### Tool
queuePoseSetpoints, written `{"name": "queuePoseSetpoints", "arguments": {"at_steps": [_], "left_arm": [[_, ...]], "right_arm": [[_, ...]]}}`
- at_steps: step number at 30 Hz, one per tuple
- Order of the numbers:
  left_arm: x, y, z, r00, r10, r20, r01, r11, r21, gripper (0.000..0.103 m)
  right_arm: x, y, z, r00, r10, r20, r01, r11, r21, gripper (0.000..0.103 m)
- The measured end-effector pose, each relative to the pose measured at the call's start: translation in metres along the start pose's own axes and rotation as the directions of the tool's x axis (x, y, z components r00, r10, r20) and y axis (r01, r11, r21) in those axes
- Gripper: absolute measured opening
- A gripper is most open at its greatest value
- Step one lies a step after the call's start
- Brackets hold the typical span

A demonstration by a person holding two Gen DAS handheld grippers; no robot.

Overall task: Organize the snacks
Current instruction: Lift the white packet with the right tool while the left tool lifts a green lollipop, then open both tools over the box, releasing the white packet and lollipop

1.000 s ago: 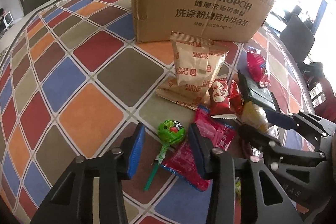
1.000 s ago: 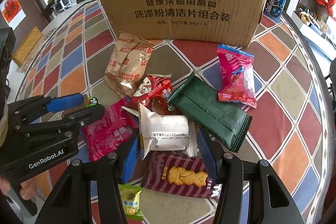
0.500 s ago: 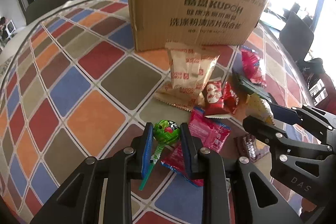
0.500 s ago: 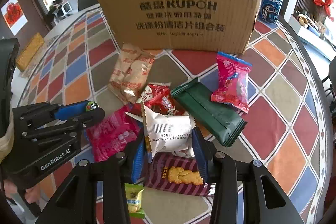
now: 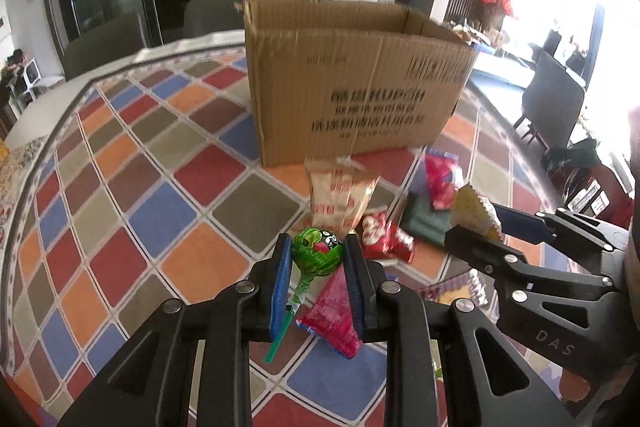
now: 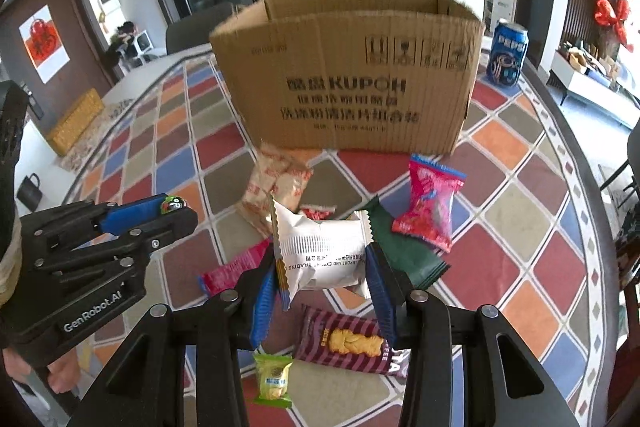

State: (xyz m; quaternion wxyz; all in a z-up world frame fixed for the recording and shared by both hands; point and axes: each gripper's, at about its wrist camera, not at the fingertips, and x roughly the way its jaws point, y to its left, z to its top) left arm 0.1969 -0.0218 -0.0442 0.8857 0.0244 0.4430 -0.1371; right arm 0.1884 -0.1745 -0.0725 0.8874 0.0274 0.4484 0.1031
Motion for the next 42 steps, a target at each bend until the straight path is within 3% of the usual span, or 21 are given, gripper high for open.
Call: {"name": "queuePoseSetpoints", "arguments": {"at_steps": [22,42], "left_arm": [[-0.052,-0.012,0.081,0.976,0.000,0.217,-0.003,1.000,0.013,0.026],[-0.037,-0.013,0.153,0.962,0.020,0.272,-0.035,0.998,0.047,0.026]], "right_arm": [[-0.055,-0.007,0.075,0.975,0.011,0.223,-0.006,1.000,-0.023,0.043],[-0.046,-0.020,0.139,0.961,-0.016,0.278,0.029,0.999,-0.041,0.043]]}}
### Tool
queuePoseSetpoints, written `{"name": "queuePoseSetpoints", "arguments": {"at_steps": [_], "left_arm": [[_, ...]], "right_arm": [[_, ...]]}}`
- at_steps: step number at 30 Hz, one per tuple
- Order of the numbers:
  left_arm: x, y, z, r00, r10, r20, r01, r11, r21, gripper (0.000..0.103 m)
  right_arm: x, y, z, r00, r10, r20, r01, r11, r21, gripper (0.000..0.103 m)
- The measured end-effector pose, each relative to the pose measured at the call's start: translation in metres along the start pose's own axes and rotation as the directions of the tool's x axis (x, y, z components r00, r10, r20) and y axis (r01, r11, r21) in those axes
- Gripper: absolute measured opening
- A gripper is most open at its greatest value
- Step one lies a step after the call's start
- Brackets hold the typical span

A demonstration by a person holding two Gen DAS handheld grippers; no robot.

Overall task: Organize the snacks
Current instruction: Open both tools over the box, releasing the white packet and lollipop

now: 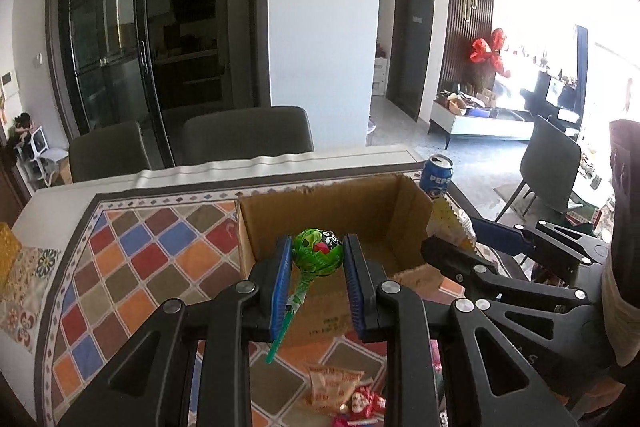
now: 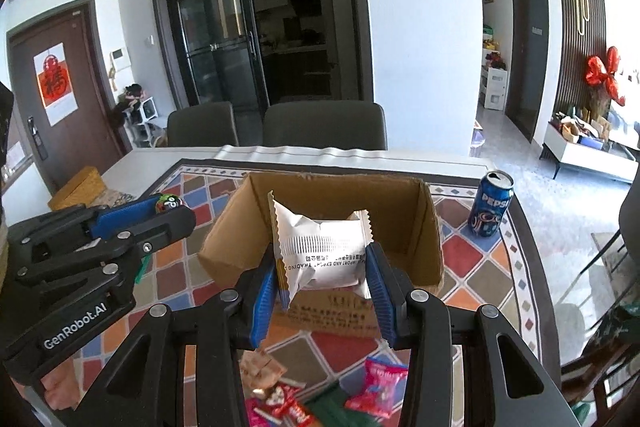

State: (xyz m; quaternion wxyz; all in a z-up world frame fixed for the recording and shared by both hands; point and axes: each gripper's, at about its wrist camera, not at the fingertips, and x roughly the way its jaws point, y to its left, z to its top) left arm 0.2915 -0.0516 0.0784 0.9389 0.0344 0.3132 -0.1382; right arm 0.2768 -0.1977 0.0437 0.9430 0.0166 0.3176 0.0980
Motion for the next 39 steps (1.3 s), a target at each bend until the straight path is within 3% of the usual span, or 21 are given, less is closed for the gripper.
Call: {"name": "queuePoseSetpoints", "arguments": {"at_steps": [12,21,22,24,26,32,39], "left_arm": [[0.049,0.006,0.028,0.998,0.000,-0.064,-0.001,1.000,-0.017,0.026],[0.073,0.008,0.028,0.992,0.027,-0.120,-0.028,1.000,-0.007,0.029],[0.073,0.009,0.027,0.992,0.042,-0.122,-0.043,0.999,-0.006,0.032],[0.068,0.009,0.026,0.992,0.058,-0.109,-0.059,0.998,-0.004,0.048],[0.062,0.010,0.023,0.993,0.074,-0.097,-0.074,0.997,0.000,0.053],[0.038,0.009,0.010,0.992,0.098,-0.079,-0.097,0.995,0.023,0.056],[0.002,0.004,-0.008,0.995,0.078,-0.055,-0.077,0.997,0.019,0.059]], "right_arm": [[0.042,-0.015,0.028,0.998,0.001,-0.069,-0.001,1.000,0.008,0.043],[0.064,-0.017,0.034,0.994,-0.010,-0.106,0.011,1.000,0.006,0.044],[0.065,-0.018,0.035,0.994,-0.012,-0.108,0.013,1.000,0.008,0.046],[0.068,-0.019,0.035,0.993,-0.015,-0.120,0.017,1.000,0.013,0.063],[0.067,-0.020,0.034,0.993,-0.034,-0.116,0.036,0.999,0.018,0.063],[0.050,-0.019,0.021,0.992,-0.067,-0.104,0.068,0.998,0.004,0.063],[0.022,-0.009,0.008,0.995,-0.067,-0.072,0.066,0.998,-0.021,0.063]]}}
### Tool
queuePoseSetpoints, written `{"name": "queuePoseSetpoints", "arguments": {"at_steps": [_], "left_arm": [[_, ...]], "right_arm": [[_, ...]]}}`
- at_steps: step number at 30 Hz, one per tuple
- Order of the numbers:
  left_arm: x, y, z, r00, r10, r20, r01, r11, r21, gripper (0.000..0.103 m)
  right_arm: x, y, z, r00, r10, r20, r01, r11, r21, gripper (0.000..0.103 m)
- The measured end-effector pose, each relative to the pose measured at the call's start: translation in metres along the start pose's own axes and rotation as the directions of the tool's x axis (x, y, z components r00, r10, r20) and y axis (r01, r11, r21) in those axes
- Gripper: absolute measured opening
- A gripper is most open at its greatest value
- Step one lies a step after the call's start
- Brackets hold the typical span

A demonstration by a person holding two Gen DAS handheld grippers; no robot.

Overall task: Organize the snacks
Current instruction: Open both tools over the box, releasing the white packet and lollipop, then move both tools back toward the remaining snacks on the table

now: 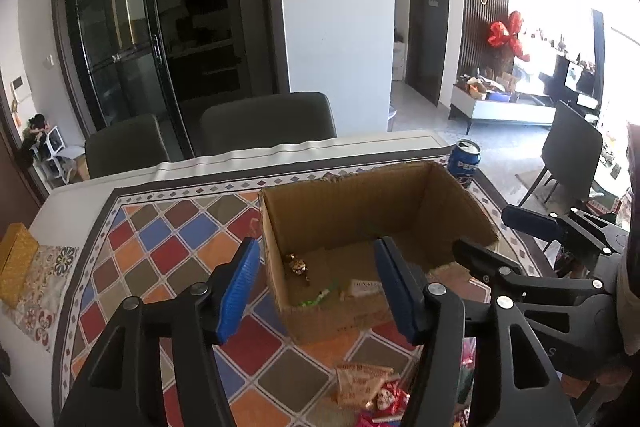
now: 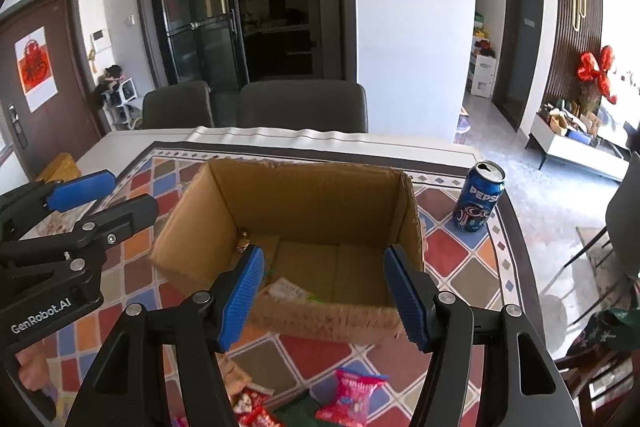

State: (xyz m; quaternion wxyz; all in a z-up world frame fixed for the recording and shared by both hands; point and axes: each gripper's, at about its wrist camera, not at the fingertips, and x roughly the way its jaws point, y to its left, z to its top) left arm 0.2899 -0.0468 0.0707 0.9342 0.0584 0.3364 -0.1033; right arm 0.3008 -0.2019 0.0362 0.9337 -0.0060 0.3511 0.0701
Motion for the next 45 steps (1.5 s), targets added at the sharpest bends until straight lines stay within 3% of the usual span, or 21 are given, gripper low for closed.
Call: {"name": "queuePoseSetpoints", "arguments": {"at_steps": [12,24,36,45], "left_arm": [[-0.045,-0.003,-0.032,1.000,-0.015,0.021,0.015,1.000,0.004,0.066],[-0.068,-0.008,-0.076,1.000,-0.023,0.005,0.022,0.999,0.040,0.071],[-0.059,-0.013,-0.119,0.996,-0.029,-0.086,0.037,0.995,0.091,0.076],[-0.039,-0.017,-0.148,0.983,-0.042,-0.181,0.066,0.989,0.130,0.077]], "right_arm": [[-0.048,0.016,-0.029,0.998,0.031,0.056,-0.029,0.998,-0.048,0.063],[-0.068,0.025,-0.070,0.999,0.045,0.019,-0.044,0.998,-0.043,0.070],[-0.062,0.033,-0.116,0.994,0.038,-0.098,-0.040,0.999,-0.020,0.079],[-0.041,0.033,-0.148,0.976,0.038,-0.216,-0.035,0.999,0.015,0.080]]}}
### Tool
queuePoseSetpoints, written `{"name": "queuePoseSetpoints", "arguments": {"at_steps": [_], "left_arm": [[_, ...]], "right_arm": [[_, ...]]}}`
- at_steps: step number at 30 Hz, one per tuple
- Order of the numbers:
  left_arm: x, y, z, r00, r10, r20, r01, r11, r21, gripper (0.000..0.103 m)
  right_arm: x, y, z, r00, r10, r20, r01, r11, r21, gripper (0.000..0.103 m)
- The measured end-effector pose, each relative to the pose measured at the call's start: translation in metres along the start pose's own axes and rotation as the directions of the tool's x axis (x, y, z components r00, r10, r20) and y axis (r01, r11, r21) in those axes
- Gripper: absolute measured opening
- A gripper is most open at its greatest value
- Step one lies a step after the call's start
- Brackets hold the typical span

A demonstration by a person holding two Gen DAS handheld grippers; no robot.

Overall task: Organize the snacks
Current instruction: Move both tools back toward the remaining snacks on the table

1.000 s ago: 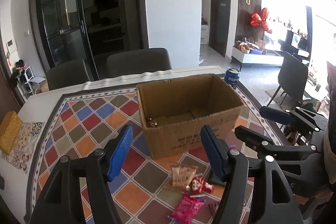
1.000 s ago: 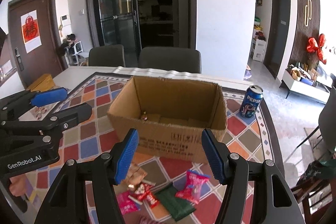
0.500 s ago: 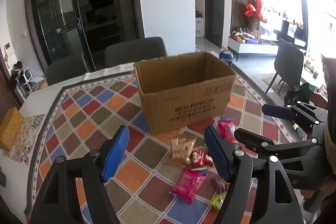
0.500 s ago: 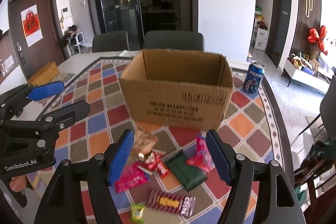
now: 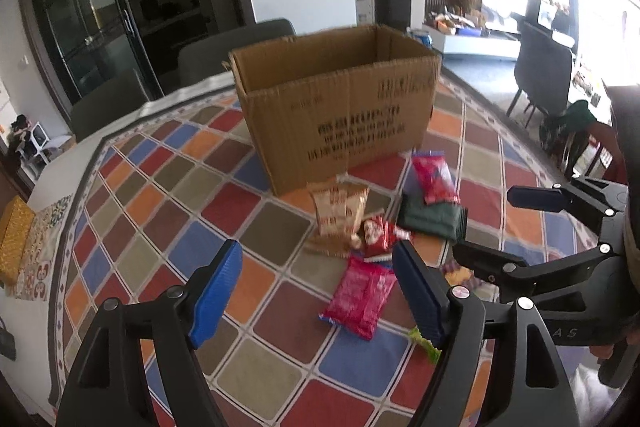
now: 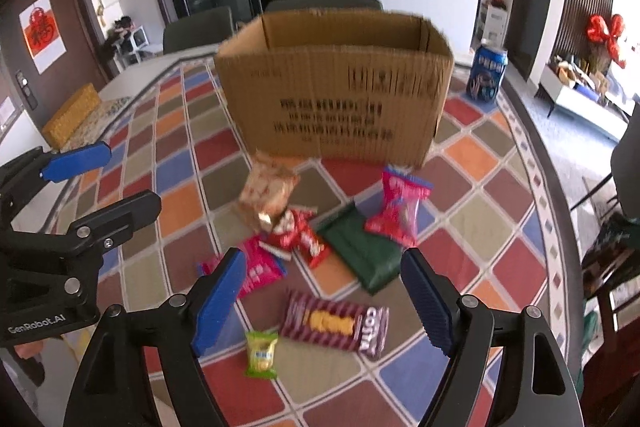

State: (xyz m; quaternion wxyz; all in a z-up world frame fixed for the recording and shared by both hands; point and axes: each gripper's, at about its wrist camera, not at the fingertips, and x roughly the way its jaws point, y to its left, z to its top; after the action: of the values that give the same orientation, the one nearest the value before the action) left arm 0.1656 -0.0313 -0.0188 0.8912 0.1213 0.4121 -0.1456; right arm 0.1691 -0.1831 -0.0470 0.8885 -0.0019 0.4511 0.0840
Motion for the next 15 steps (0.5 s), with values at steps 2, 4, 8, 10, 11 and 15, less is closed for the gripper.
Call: {"name": "queuePoseSetpoints", "arguments": {"at_steps": [2,4,8,10,11,15], "left_arm": [[0.006,-0.001,-0.006,1.000,-0.008,-0.022,0.009,1.000,0.015,0.077],[0.012,-0.003,-0.011,0.999,-0.016,-0.043,0.017,0.999,0.031,0.077],[0.025,-0.007,-0.022,0.996,-0.031,-0.087,0.037,0.996,0.078,0.077],[0.031,-0.010,-0.028,0.993,-0.034,-0.109,0.046,0.993,0.109,0.077],[0.034,-0.011,-0.030,0.992,-0.036,-0.118,0.050,0.992,0.120,0.077],[0.045,-0.013,-0.038,0.988,-0.046,-0.146,0.068,0.986,0.152,0.077]], "right_arm": [[0.006,0.000,-0.006,1.000,-0.002,-0.023,0.002,1.000,0.006,0.080],[0.011,-0.001,-0.011,0.999,-0.008,-0.045,0.009,1.000,0.012,0.080],[0.020,-0.002,-0.021,0.997,-0.014,-0.082,0.016,1.000,0.019,0.080],[0.026,-0.002,-0.026,0.994,-0.015,-0.107,0.017,1.000,0.023,0.080],[0.029,-0.002,-0.028,0.993,-0.015,-0.117,0.018,1.000,0.022,0.080],[0.039,-0.001,-0.034,0.988,-0.026,-0.149,0.028,1.000,0.012,0.080]]}}
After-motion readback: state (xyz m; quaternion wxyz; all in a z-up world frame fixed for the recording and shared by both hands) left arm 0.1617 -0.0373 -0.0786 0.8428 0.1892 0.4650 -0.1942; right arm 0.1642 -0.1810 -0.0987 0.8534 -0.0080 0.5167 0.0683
